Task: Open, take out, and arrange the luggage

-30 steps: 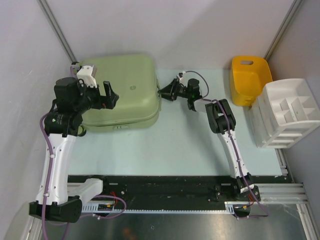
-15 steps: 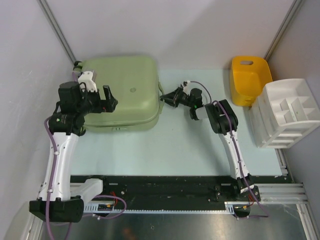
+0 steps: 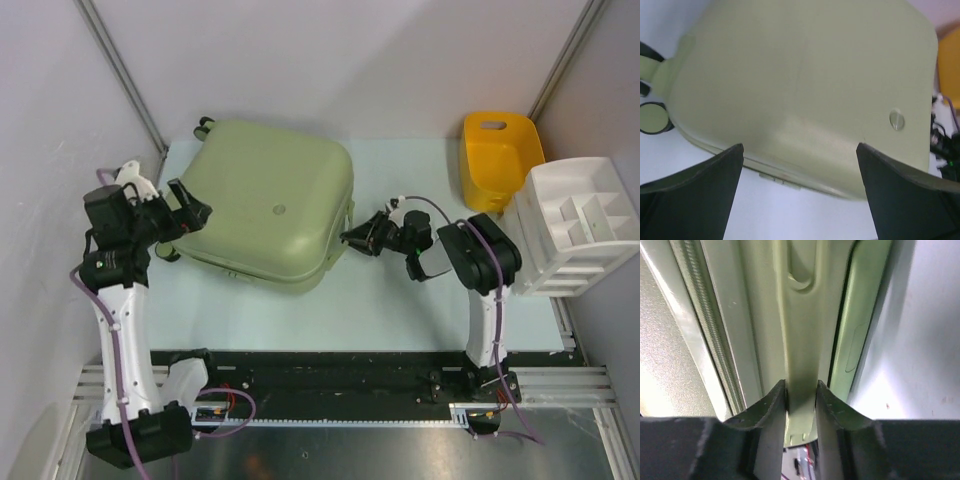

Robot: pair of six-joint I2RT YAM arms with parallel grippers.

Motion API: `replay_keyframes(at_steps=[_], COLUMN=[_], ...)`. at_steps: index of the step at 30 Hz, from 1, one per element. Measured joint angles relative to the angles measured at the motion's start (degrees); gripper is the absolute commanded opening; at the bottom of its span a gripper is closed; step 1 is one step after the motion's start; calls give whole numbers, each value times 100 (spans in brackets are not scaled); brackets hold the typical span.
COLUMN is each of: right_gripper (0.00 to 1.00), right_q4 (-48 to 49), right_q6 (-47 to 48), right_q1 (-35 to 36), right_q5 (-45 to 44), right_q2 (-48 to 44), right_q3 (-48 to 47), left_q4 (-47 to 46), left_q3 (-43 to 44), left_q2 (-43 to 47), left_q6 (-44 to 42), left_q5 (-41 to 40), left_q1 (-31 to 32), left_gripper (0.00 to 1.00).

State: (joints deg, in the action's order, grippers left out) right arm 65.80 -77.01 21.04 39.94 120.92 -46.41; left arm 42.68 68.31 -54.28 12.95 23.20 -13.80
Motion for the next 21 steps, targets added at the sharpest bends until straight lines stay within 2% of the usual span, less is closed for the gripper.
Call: replay_keyframes(at_steps=[1,6,9,12,16,21], right_gripper=[76,88,91,91,89,86], right_q4=[-254,-1585,-2437,-3644,-4588,-5215], right_q6=[186,1613,2614,3591,4404,5051], right_q1=[0,-380,-883,-1436,-1786,-1751], right_q5=[66,772,894,837,496,-328], right_q2=[-227,-1508,-2446,-2970,-2865,-2229], right_q3=[157,404,376,-319,-1456,-2927], left_q4=[2,52,90,133,81,-57], left_q3=[-48,-321,-544,-807,-986,-1141], left_q2=[94,474,566,461,-101,-463], left_q6=[70,501,796,1084,1373,1561], left_q5=[20,79,-57,-94,0,101], left_q1=[-133,-824,-1217,-1499,-1620,-1650], left_gripper=[100,100,100,100,100,100])
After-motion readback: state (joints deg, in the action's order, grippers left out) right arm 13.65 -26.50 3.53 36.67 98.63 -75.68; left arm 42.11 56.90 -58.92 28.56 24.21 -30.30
